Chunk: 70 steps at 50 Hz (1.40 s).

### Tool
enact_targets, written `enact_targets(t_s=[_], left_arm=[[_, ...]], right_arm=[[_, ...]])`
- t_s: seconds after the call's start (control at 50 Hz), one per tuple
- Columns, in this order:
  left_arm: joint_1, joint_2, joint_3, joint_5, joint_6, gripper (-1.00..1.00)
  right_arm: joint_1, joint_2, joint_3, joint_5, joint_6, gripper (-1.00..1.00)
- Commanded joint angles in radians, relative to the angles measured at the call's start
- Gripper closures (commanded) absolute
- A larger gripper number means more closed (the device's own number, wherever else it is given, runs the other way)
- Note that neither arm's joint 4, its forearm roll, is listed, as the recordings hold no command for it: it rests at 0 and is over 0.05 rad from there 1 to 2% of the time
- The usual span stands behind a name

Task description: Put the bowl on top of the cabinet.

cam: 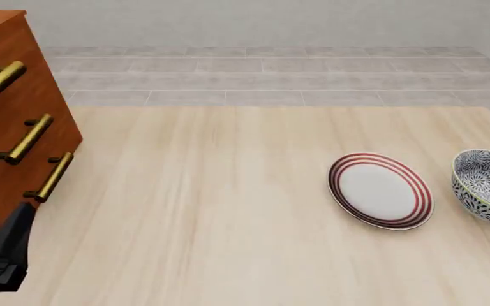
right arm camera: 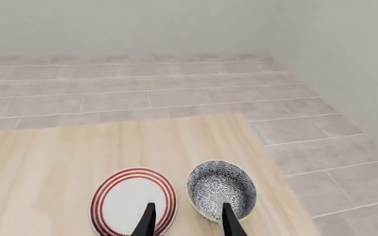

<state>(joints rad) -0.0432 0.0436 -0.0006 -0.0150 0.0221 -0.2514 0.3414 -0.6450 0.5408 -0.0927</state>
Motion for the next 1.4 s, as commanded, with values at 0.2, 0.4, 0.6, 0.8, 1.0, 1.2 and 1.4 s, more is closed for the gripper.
enact_targets(t_s=[0.2, 0.4, 0.6, 0.8, 1.0, 1.2, 1.4], left_arm=[[0.0, 0.041, 0.0, -0.026, 0.0, -1.0], [-0.007, 0.059, 0.0, -0.037, 0.002, -1.0], [-0.013, 0.059, 0.0, -0.035, 0.007, -1.0], [-0.017, 0.054, 0.0, -0.028, 0.007, -1.0], [-0.018, 0.036, 0.0, -0.013, 0.006, -1.0], [-0.021, 0.033, 0.0, -0.012, 0.004, -1.0], [-0.028, 0.046, 0.0, -0.023, 0.002, -1.0]], right_arm=[[-0.102, 0.149, -0.044, 0.026, 0.005, -1.0], [-0.158, 0.219, -0.07, 0.009, 0.049, -1.0], [-0.228, 0.318, -0.081, -0.023, 0.037, -1.0], [-0.275, 0.404, -0.08, -0.041, 0.042, -1.0], [-0.307, 0.428, -0.104, -0.037, 0.02, -1.0], [-0.333, 0.487, -0.1, -0.061, 0.039, -1.0], [-0.329, 0.556, -0.086, -0.098, 0.073, -1.0]])
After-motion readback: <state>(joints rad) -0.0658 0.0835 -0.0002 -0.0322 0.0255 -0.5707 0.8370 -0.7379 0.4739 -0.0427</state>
